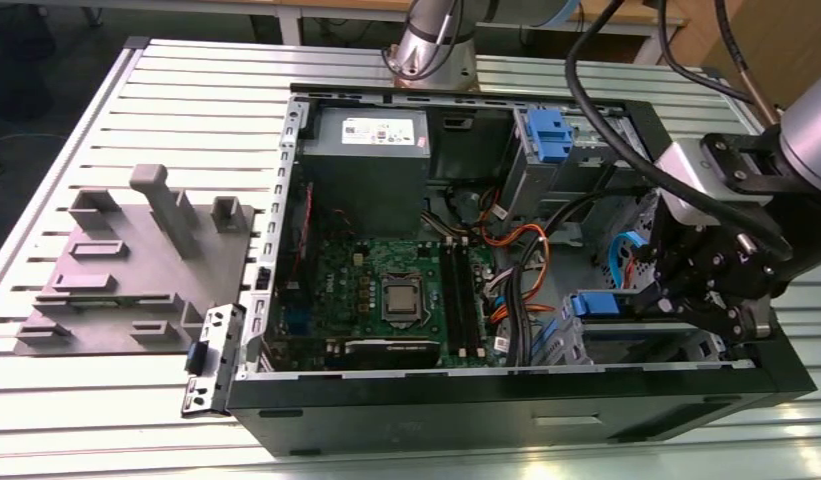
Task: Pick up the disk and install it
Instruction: 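Insert the disk into the insertion slot, then insert the first disk wire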
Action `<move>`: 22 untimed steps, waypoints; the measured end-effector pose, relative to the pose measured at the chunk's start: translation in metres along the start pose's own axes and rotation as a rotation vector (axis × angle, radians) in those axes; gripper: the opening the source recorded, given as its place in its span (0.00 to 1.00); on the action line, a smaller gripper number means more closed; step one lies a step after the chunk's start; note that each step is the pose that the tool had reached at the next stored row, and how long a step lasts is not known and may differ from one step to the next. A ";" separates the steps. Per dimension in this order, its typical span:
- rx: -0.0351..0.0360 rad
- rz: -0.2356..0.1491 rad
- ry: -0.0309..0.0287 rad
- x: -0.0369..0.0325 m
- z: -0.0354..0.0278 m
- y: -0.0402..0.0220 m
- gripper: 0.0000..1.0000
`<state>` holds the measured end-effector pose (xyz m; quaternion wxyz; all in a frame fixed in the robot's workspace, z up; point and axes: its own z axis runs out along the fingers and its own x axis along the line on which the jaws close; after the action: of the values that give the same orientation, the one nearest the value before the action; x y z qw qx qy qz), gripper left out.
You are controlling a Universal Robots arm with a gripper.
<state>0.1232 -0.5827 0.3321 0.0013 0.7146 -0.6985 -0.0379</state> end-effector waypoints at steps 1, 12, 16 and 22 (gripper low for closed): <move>0.0001 0.000 -0.0007 -0.0001 -0.0024 0.0001 0.11; 0.0001 0.000 -0.0013 -0.0013 -0.0240 0.0013 0.11; 0.0000 0.000 -0.0015 -0.0016 -0.0298 0.0016 0.11; 0.0000 0.000 -0.0014 -0.0018 -0.0342 0.0019 0.11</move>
<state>0.1232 -0.5827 0.3663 0.0008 0.7146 -0.6985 -0.0384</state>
